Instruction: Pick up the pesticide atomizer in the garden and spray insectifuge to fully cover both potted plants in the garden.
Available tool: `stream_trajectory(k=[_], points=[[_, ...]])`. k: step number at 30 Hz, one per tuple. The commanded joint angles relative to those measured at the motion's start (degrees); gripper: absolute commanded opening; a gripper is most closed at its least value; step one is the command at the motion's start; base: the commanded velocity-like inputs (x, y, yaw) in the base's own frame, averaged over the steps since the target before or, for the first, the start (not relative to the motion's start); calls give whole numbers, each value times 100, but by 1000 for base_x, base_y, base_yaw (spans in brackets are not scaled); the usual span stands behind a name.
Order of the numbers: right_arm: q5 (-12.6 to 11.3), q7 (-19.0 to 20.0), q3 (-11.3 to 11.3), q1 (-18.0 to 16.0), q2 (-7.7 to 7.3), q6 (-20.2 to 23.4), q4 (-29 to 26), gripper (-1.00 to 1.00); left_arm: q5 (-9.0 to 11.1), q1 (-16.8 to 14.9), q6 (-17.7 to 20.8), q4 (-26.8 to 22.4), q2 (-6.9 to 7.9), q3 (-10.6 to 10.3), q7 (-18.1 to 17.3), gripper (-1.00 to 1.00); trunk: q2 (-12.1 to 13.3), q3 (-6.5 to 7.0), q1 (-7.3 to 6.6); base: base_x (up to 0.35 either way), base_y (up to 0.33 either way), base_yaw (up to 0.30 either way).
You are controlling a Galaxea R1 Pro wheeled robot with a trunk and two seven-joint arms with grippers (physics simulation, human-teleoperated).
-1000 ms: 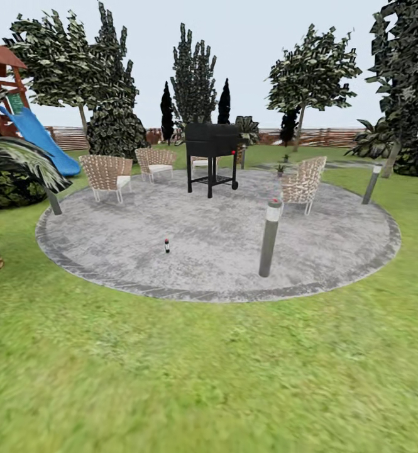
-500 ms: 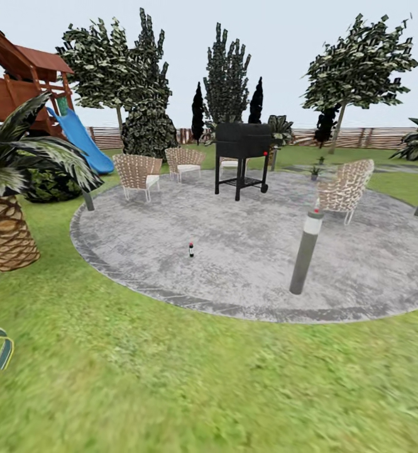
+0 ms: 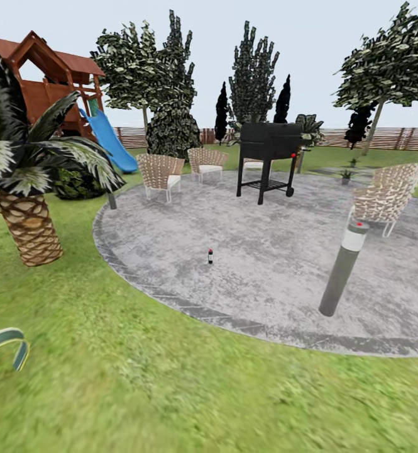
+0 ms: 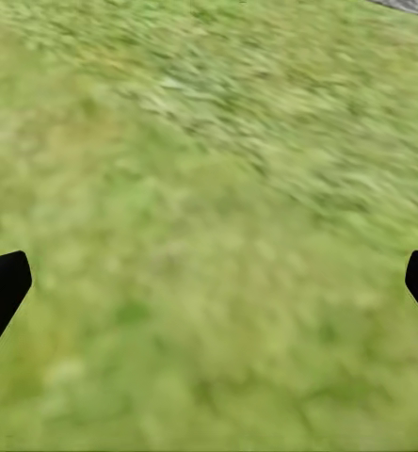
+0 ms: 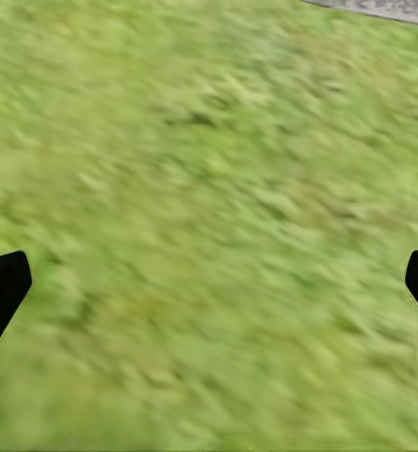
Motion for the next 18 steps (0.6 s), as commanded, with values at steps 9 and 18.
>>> stream_trajectory(k=[9,18], points=[[0,-24,-15,-3,-7,-17,3,100,39,-2,-6,5,-2,31,-60,100,-2,-5,3,339,0,9],[-2,-18,-15,-3,-8,-17,3,100,36,-2,-6,5,-2,31,-60,100,-2,-5,3,339,0,0]])
